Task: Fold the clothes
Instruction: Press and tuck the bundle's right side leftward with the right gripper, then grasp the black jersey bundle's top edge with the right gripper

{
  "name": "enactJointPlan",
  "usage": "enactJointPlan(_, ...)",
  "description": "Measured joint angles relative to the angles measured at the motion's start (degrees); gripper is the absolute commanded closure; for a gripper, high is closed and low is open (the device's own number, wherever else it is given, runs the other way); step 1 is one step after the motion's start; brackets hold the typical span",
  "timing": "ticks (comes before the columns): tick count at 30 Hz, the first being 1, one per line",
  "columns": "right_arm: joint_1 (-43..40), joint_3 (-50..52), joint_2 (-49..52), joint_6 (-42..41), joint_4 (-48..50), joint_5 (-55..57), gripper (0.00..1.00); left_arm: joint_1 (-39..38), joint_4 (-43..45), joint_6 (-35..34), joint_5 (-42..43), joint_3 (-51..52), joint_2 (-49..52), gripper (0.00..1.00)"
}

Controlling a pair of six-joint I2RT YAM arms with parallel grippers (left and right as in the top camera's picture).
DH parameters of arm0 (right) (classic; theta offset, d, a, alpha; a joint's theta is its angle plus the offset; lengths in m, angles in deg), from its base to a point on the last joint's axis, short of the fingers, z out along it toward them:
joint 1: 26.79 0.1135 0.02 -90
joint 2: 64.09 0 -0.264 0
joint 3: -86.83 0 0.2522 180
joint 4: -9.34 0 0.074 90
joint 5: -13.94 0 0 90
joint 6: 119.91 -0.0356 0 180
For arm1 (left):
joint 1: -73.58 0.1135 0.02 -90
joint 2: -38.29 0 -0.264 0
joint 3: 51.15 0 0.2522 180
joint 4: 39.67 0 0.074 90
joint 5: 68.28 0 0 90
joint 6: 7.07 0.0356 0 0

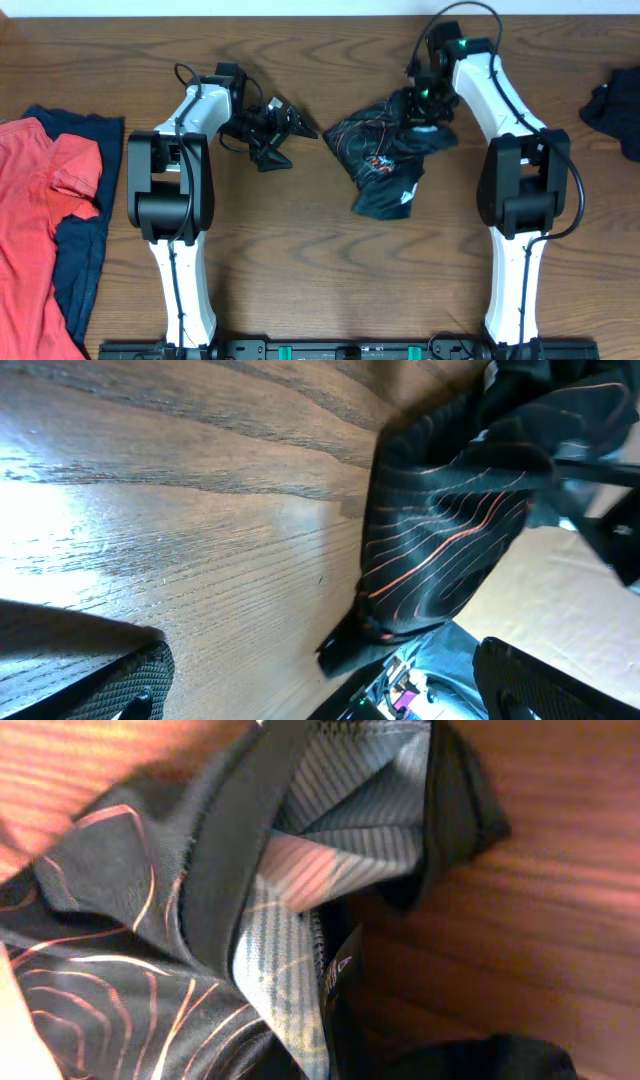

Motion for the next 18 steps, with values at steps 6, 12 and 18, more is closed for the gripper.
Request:
enactJointPlan(6, 0.2, -3.8, 0.0, 0.0, -2.4, 6.1, 0.99, 0.0, 0.1, 0.0, 0.0, 0.0, 0.0, 0.02)
enactJointPlan(12, 0.2, -4.0, 0.0, 0.0, -3.2, 9.0, 0.99, 0.0, 0.1, 0.0, 0.0, 0.0, 0.0, 0.02)
enactJointPlan(18, 0.2, -4.4, 0.0, -0.2, -3.4, 11.9, 0.99, 0.0, 0.1, 0.0, 0.0, 0.0, 0.0, 0.02)
